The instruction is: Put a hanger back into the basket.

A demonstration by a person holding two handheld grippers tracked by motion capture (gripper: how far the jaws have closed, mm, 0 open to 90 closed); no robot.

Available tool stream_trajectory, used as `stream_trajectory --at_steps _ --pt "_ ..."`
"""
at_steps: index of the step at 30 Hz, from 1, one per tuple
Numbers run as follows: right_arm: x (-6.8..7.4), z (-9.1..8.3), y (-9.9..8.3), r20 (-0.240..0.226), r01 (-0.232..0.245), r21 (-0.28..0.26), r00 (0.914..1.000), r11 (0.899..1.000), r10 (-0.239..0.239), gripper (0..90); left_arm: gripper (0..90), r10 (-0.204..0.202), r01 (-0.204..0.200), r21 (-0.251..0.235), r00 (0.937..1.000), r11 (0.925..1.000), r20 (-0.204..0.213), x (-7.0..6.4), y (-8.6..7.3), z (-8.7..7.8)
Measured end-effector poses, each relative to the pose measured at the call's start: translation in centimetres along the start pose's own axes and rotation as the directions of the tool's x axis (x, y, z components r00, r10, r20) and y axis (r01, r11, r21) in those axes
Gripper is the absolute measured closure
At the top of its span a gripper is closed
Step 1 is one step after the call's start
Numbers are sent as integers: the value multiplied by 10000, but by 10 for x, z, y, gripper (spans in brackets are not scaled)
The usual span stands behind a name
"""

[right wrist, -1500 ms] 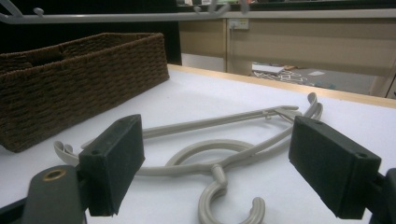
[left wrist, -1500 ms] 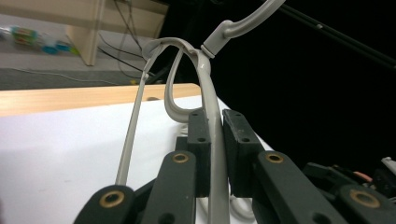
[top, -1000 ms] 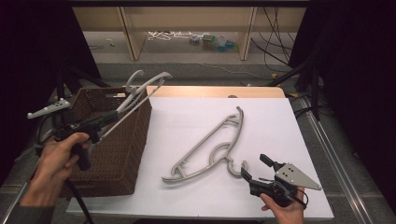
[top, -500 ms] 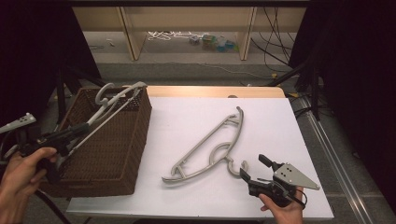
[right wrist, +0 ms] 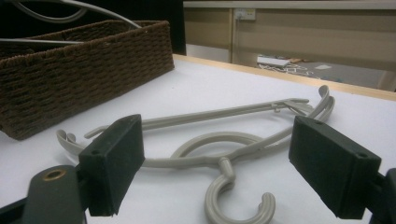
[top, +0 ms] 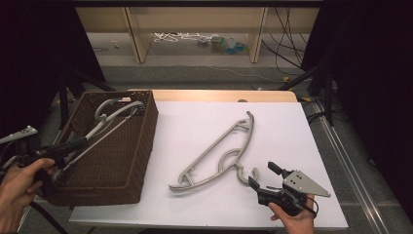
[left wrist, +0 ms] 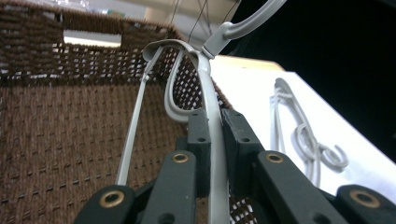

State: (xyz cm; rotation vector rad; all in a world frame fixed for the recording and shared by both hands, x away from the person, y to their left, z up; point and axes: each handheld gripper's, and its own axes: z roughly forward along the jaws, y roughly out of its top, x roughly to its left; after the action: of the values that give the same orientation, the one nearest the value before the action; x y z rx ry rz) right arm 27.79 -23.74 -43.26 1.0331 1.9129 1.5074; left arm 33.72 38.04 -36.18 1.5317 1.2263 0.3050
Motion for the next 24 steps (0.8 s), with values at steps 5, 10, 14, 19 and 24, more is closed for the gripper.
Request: stream_trajectory --at_steps 5,10,14,19,24 --pt "0 -1 0 78 79 53 9999 10000 -80 190 819 7 2 810 9999 9967 -115 3 4 12" --pt "1 0 0 97 92 91 9999 9999 -93 190 818 163 -141 1348 9997 9908 -153 8 8 27" --pt "1 1 0 71 83 -7 9999 10000 -83 190 818 590 -576 1657 9983 9845 -34 8 11 34" --pt "1 0 0 70 115 119 9999 9999 -116 190 818 903 -881 2277 9959 9697 10 8 7 38" --pt "1 0 0 63 123 198 9999 9997 -124 191 815 865 -862 2881 9962 9537 117 9 2 41"
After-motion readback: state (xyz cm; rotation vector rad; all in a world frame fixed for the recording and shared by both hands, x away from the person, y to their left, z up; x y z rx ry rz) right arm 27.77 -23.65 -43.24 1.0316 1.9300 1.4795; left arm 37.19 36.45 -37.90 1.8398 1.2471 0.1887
